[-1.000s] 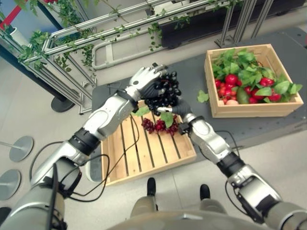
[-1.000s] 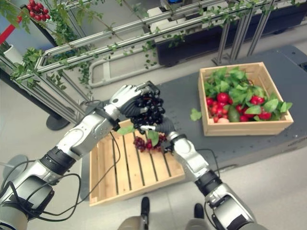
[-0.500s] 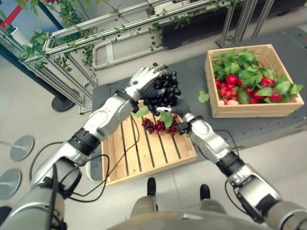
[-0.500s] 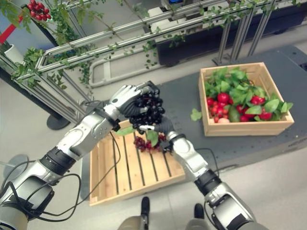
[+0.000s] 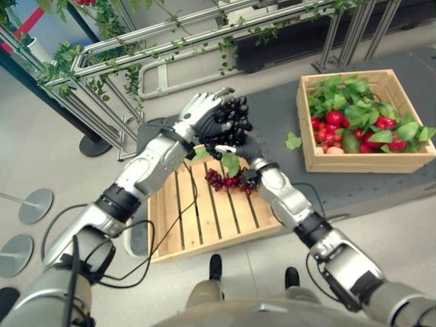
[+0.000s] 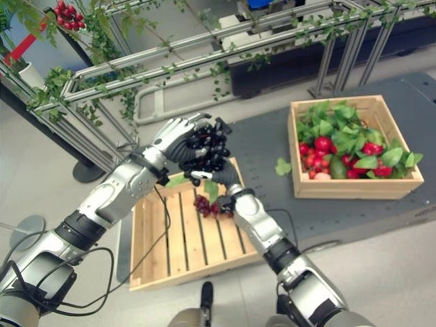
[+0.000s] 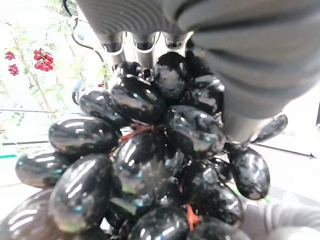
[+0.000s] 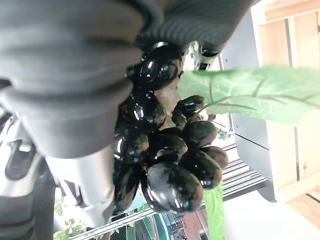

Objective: Pick up the fruits from the basket on one side to the basket on the other side

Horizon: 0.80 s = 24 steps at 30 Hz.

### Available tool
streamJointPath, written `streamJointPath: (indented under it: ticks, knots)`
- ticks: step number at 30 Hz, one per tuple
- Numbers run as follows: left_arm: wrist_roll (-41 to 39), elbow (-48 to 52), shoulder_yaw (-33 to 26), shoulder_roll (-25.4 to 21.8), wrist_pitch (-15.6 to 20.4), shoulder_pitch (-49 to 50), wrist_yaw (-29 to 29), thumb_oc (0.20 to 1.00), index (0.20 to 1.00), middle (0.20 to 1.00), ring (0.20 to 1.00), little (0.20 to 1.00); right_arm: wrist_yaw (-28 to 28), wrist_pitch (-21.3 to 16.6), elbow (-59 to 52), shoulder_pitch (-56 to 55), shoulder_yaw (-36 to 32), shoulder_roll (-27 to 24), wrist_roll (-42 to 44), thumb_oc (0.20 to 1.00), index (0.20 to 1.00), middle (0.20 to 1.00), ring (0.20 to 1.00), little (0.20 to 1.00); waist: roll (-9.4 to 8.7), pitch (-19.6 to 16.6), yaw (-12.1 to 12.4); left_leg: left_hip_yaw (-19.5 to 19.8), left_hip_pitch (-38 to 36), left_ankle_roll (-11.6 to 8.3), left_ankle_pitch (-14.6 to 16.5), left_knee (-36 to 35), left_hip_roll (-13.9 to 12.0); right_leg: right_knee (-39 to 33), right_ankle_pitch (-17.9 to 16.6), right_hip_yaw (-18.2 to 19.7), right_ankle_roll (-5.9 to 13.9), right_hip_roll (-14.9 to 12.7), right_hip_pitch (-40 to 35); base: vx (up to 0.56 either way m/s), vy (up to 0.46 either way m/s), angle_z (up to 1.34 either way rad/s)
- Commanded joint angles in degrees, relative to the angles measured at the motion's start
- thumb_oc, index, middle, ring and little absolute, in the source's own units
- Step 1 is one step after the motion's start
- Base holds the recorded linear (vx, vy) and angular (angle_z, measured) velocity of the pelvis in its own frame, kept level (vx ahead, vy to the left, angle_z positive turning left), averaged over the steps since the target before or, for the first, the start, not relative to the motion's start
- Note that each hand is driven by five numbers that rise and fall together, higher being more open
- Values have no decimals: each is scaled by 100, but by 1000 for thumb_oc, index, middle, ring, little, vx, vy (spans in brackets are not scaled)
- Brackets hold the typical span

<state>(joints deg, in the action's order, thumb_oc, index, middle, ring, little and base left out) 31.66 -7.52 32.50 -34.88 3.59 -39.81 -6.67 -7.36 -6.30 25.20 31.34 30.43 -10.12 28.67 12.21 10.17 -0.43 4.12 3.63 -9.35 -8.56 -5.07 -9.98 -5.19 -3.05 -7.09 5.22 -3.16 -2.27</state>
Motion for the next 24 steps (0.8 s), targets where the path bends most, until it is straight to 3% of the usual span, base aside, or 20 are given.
streamJointPath:
  ticks: [1, 2, 3, 24]
  knots:
    - [-462, 404, -283, 247, 275, -256, -386, 200, 200, 200, 200, 200, 95, -274, -42, 676, 292, 591, -330, 511, 511, 511, 511, 511, -343, -377, 152, 65, 291, 33, 284, 361, 189, 427, 910, -43, -159, 220, 40, 0, 0, 0]
    - [-464, 400, -280, 262, 271, -252, -381, 200, 200, 200, 200, 200, 90, -268, -39, 668, 287, 584, -363, 235, 235, 235, 235, 235, -344, -379, 151, 65, 288, 35, 287, 360, 191, 428, 911, -45, -157, 217, 38, 0, 0, 0]
    - [-463, 399, -271, 266, 264, -239, -376, 200, 200, 200, 200, 200, 69, -266, -38, 659, 282, 579, -383, 200, 200, 200, 200, 200, -347, -374, 150, 68, 286, 38, 288, 361, 194, 432, 912, -44, -156, 218, 39, 0, 0, 0]
    - [-465, 376, -336, 345, 291, -137, -319, 200, 200, 200, 200, 200, 154, -183, 21, 471, 296, 494, -497, 200, 200, 200, 200, 200, -357, -374, 114, 79, 306, 8, 261, 359, 190, 449, 952, -100, -167, 224, 16, 2, 0, 1]
